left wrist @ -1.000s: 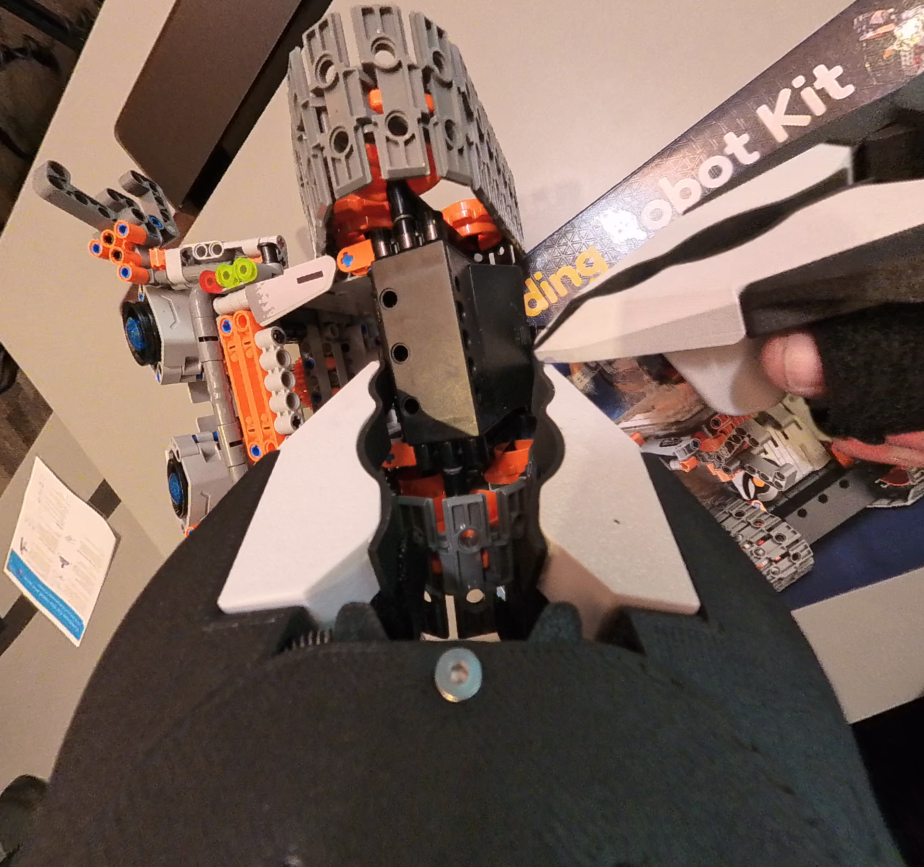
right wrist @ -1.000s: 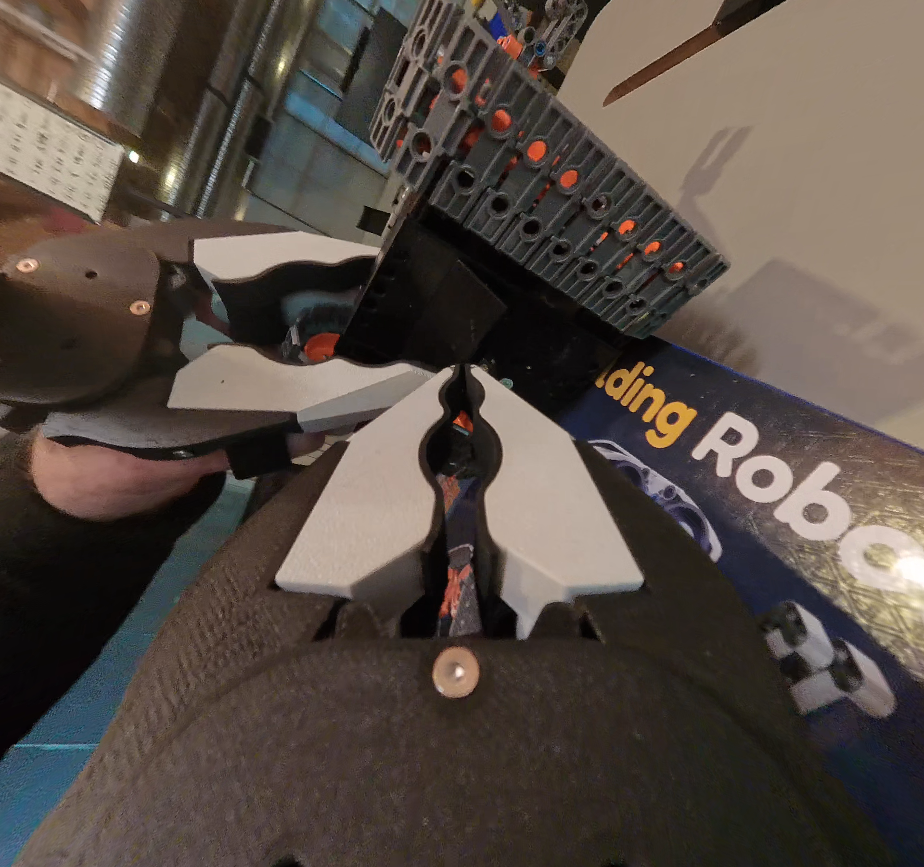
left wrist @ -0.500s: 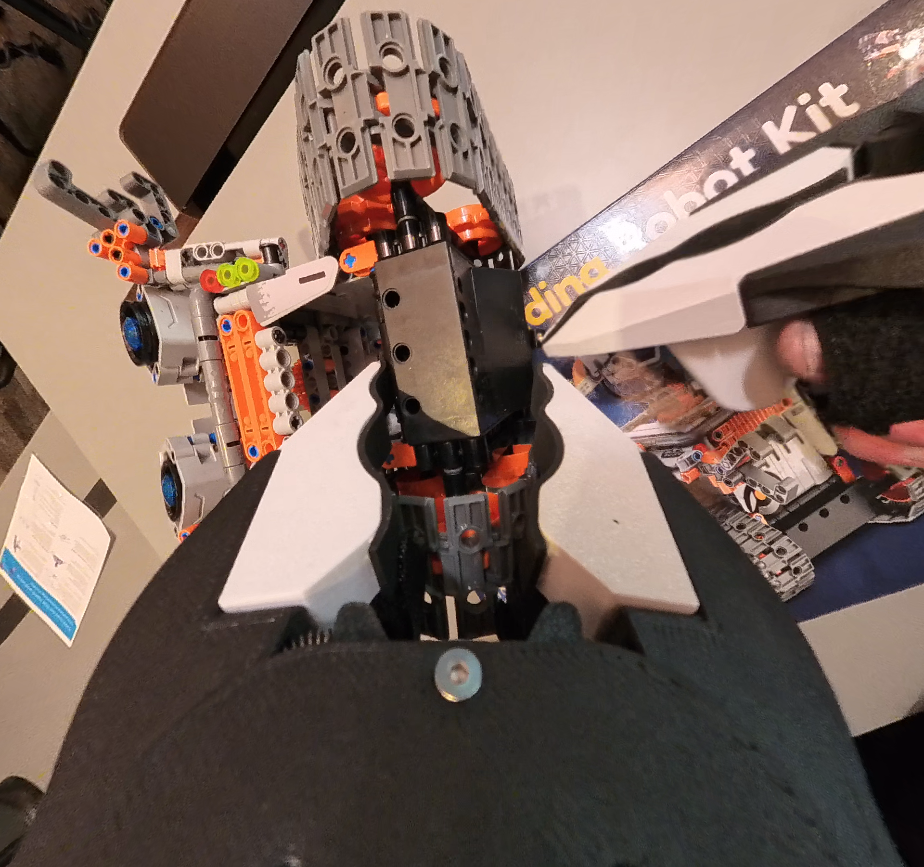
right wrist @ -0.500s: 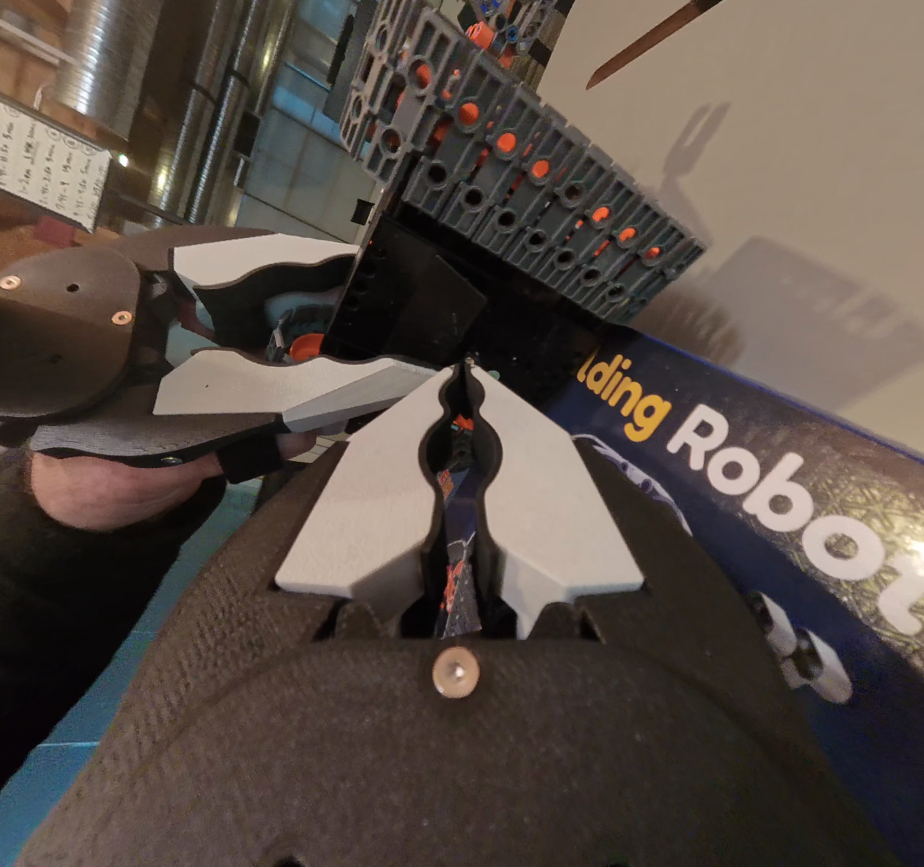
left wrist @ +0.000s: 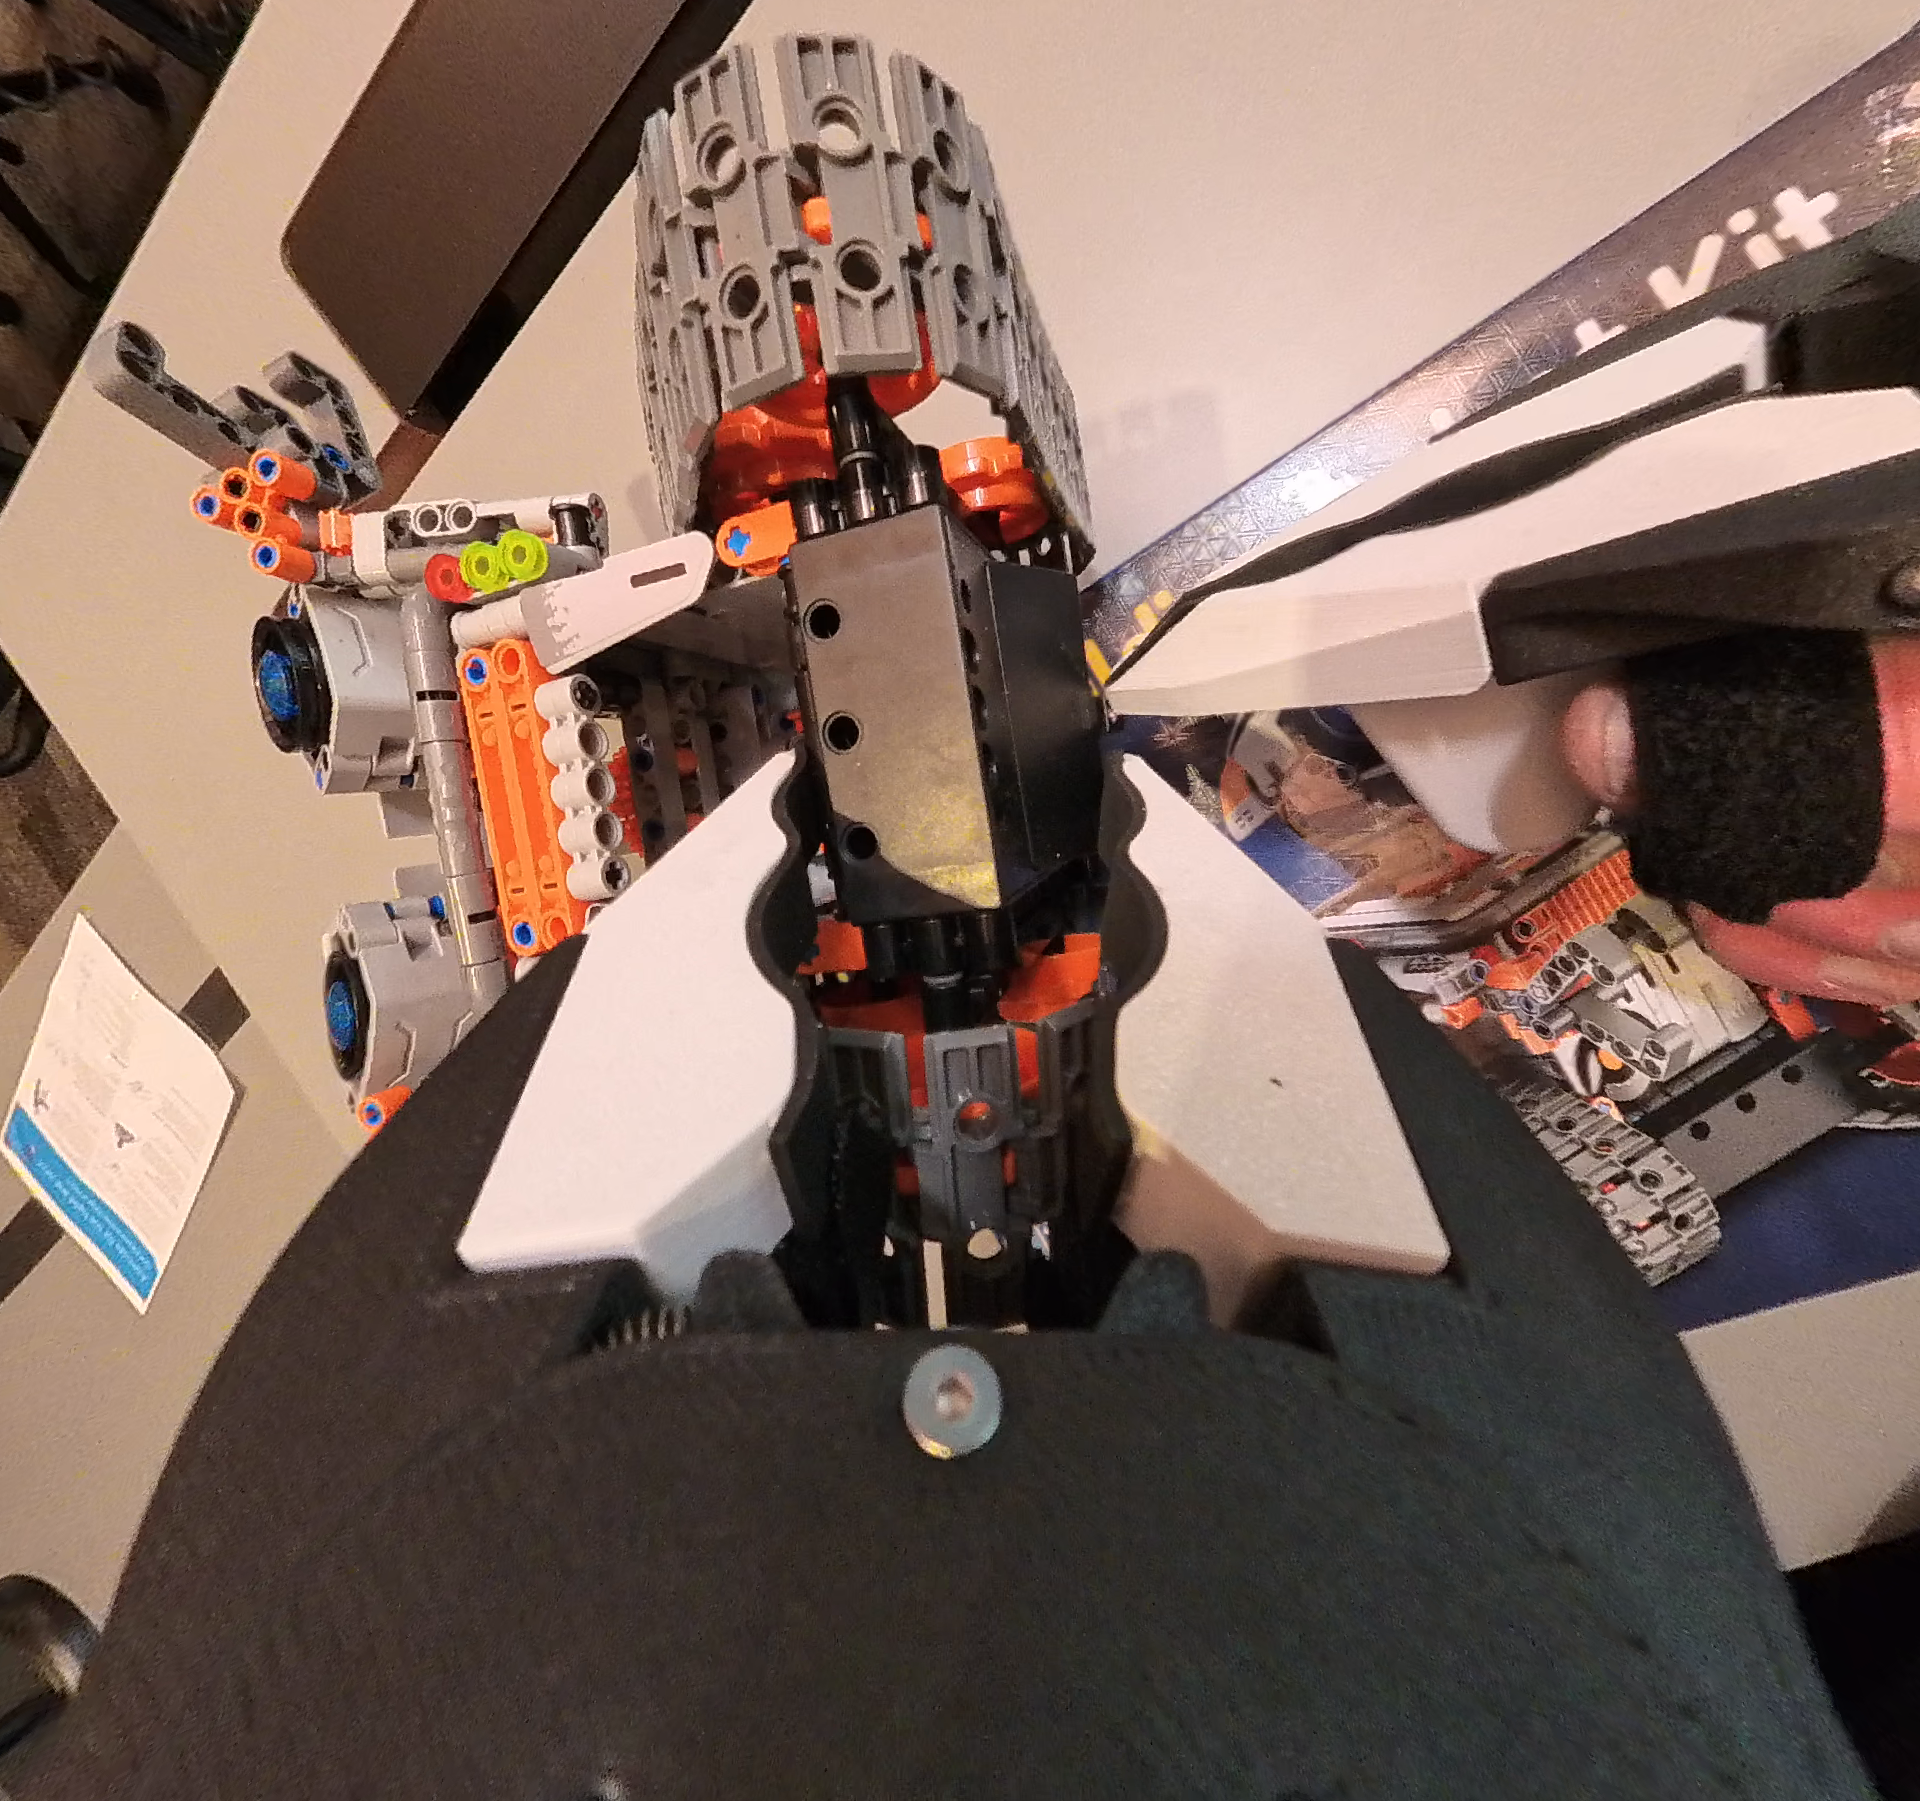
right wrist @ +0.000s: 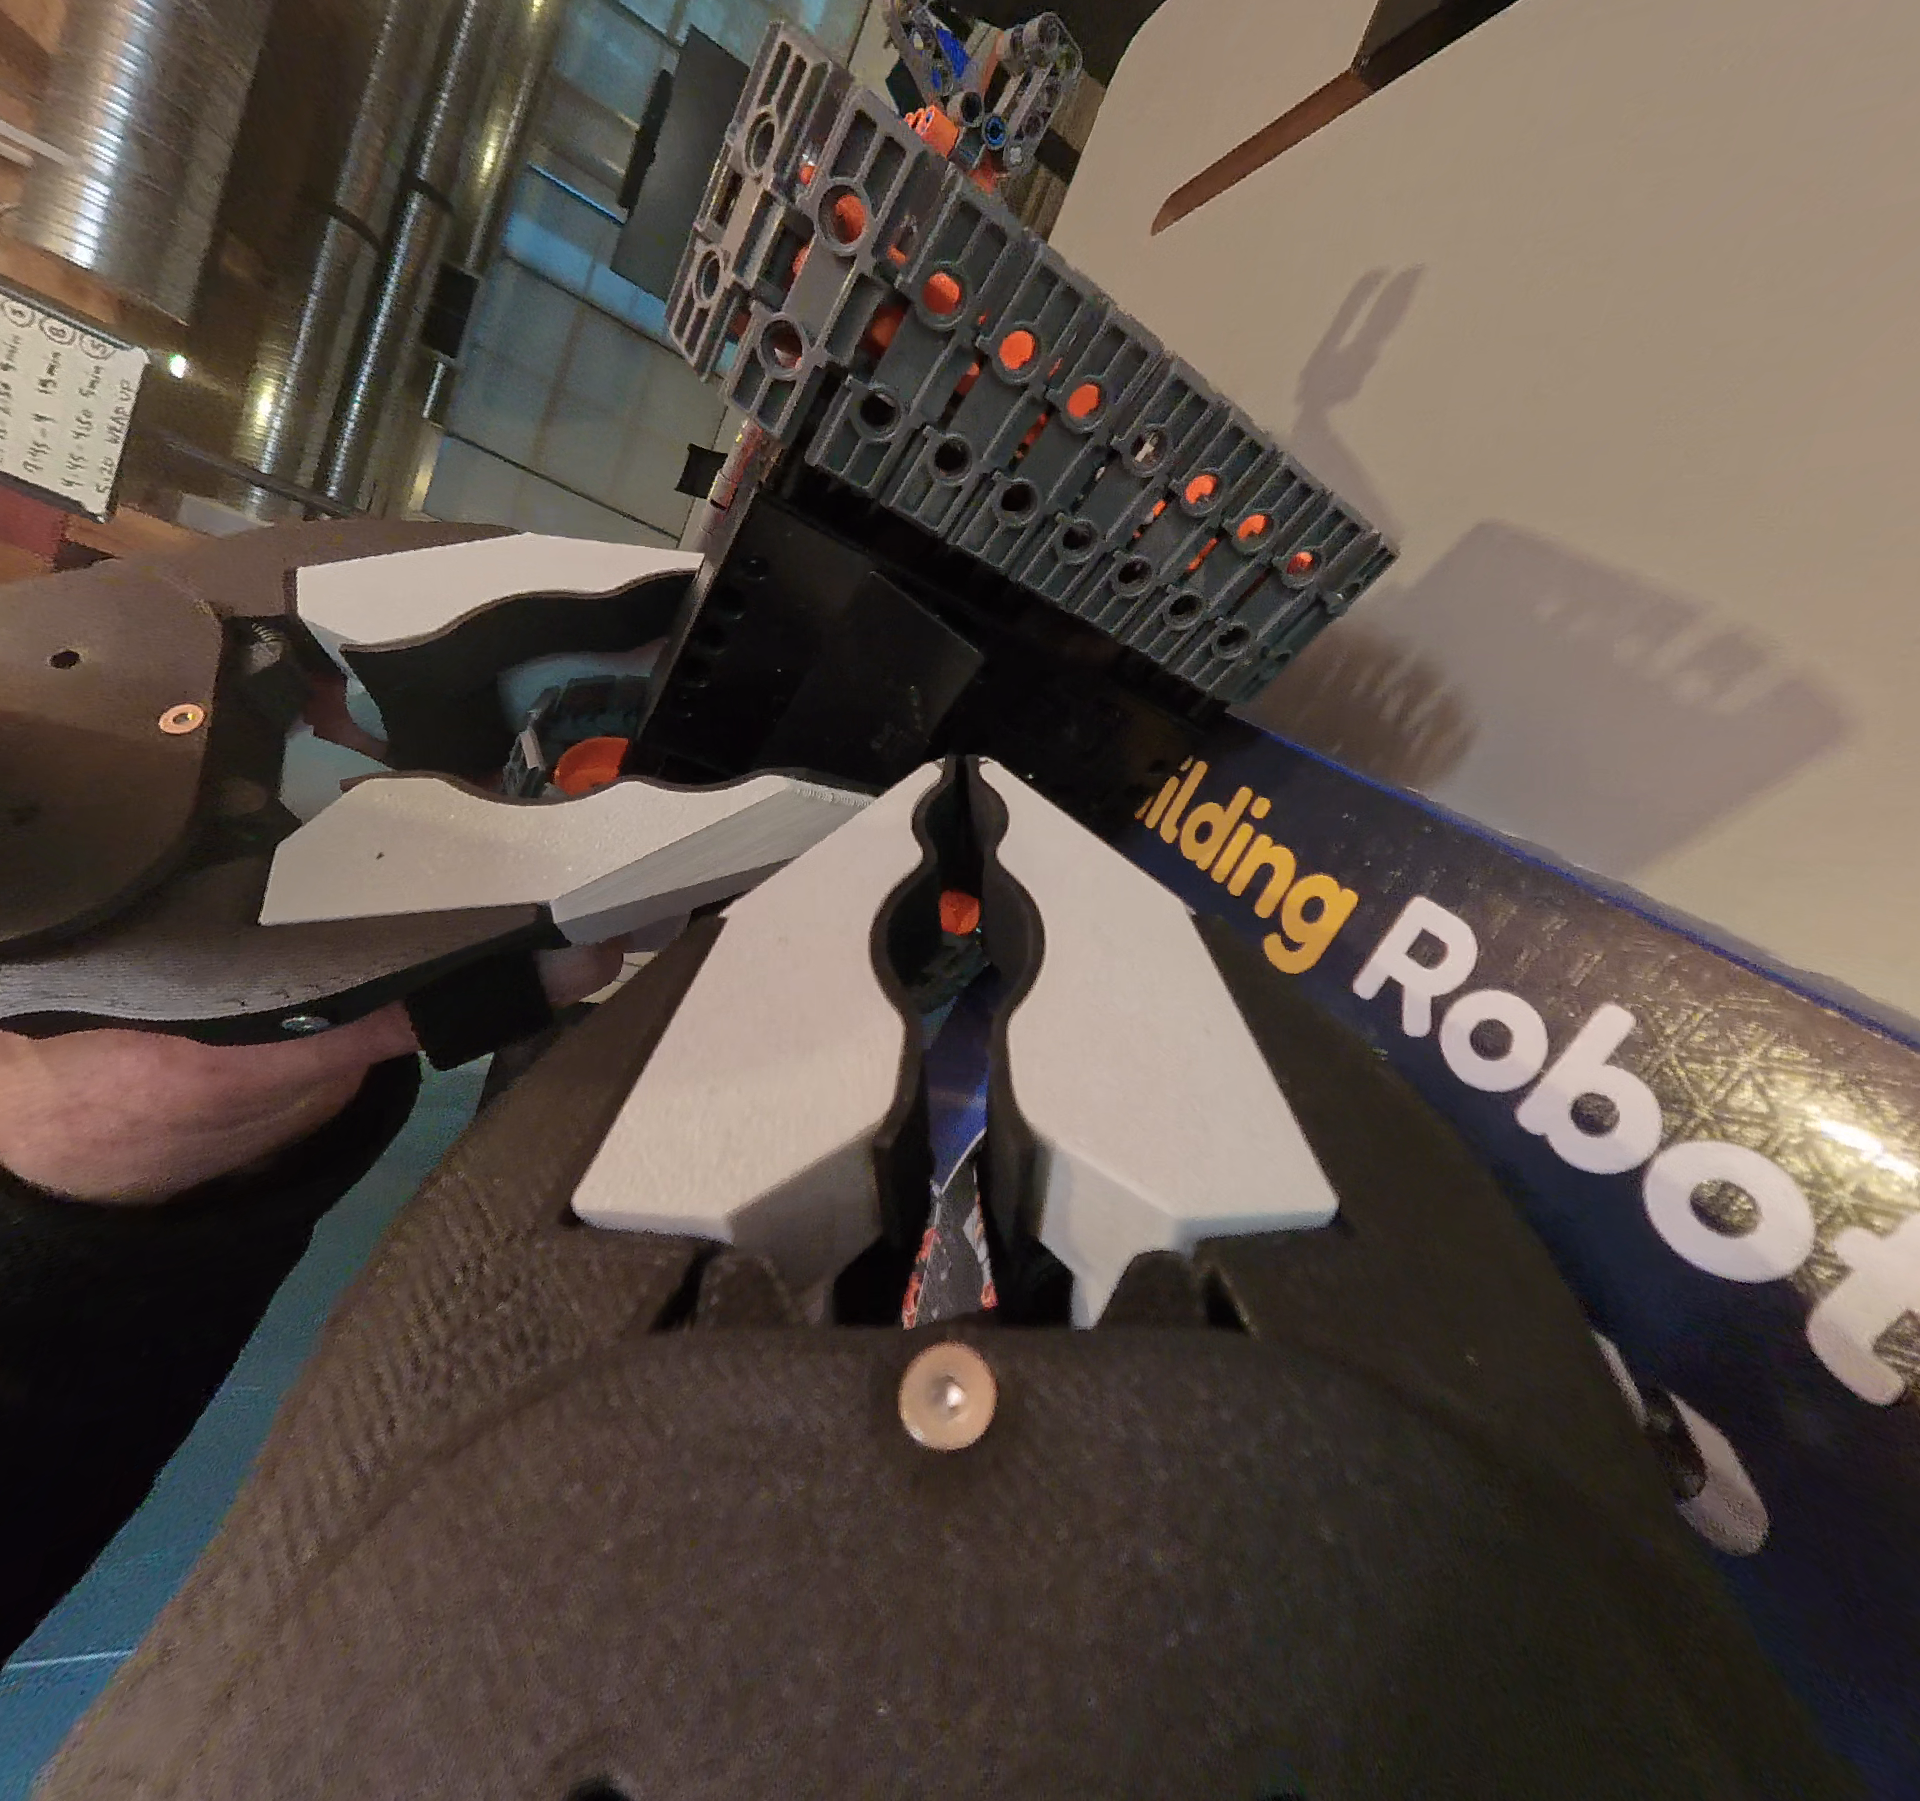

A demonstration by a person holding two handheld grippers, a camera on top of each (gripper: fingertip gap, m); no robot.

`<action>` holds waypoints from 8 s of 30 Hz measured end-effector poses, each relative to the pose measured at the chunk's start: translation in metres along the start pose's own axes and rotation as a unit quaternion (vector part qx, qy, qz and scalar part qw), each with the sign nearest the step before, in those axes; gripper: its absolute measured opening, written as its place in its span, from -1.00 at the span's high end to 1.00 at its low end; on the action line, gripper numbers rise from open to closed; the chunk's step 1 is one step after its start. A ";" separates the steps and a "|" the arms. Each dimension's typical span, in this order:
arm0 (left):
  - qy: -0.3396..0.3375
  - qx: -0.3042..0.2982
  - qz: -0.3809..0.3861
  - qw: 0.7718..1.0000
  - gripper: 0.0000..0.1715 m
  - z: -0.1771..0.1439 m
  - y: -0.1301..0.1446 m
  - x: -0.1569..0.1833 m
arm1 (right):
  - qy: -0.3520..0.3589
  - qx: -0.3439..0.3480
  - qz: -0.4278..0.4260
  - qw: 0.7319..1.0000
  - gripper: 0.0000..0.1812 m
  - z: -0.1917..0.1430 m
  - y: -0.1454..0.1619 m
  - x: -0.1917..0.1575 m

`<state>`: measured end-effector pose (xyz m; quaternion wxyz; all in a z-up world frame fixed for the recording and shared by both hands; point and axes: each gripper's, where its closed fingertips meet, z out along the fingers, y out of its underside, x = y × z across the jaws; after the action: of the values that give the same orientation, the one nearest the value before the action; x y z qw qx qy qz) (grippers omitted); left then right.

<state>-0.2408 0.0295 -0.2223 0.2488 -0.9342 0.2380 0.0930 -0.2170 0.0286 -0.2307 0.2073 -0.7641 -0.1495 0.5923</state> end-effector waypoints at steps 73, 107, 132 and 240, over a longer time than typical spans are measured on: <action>0.173 0.208 -0.201 0.942 0.42 -0.054 -0.034 0.009 | -0.070 0.059 -0.032 0.995 0.30 -0.019 -0.047 -0.028; 0.352 0.413 -0.280 0.792 0.57 -0.074 -0.047 0.059 | -0.025 0.045 -0.229 0.972 0.35 -0.084 -0.053 -0.038; 0.395 0.432 -0.255 0.770 0.60 -0.069 -0.037 0.073 | -0.119 0.023 -0.278 0.953 0.13 -0.100 -0.033 -0.043; 0.374 0.431 -0.259 0.780 0.58 -0.049 -0.033 0.074 | -0.013 0.016 -0.362 0.932 0.19 -0.081 -0.027 -0.017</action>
<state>-0.1573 0.0006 -0.1883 0.5316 -0.7176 0.0765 -0.4434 -0.1423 0.0329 -0.1858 0.4179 -0.6470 -0.4090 0.4894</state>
